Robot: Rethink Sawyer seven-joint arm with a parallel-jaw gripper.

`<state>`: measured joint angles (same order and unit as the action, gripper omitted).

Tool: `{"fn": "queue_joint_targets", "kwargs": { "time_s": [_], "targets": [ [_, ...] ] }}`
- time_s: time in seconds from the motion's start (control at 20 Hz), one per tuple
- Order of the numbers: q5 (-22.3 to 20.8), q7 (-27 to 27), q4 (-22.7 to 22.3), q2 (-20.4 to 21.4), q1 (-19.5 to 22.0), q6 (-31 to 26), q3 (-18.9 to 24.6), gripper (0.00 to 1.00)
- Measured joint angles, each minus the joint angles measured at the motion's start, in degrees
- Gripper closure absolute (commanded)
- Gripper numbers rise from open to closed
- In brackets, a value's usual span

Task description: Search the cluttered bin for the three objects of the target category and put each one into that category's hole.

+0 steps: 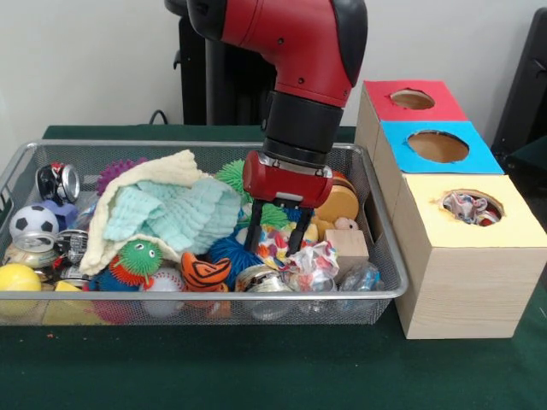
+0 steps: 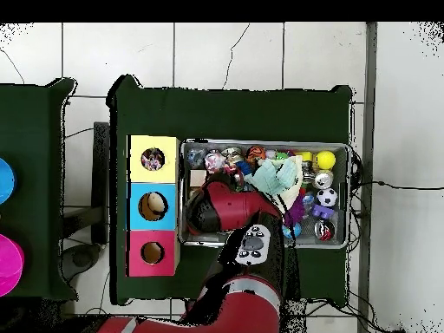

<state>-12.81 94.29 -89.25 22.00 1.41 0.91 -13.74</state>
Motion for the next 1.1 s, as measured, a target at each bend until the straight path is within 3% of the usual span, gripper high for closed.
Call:
{"fn": "queue_joint_targets", "kwargs": {
  "time_s": [0.05,0.1,0.5,0.7,1.1],
  "targets": [
    [0.3,0.0,0.0,0.0,0.0,0.0,0.0,0.0],
    [0.4,0.0,0.0,0.0,0.0,0.0,0.0,1.0],
    [0.4,0.0,0.0,0.2,0.9,0.0,0.5,1.0],
    [0.4,0.0,-0.5,1.3,3.5,-0.2,2.6,1.0],
    [0.6,0.0,-5.0,9.6,10.5,-6.9,10.7,1.0]
  ]
}}
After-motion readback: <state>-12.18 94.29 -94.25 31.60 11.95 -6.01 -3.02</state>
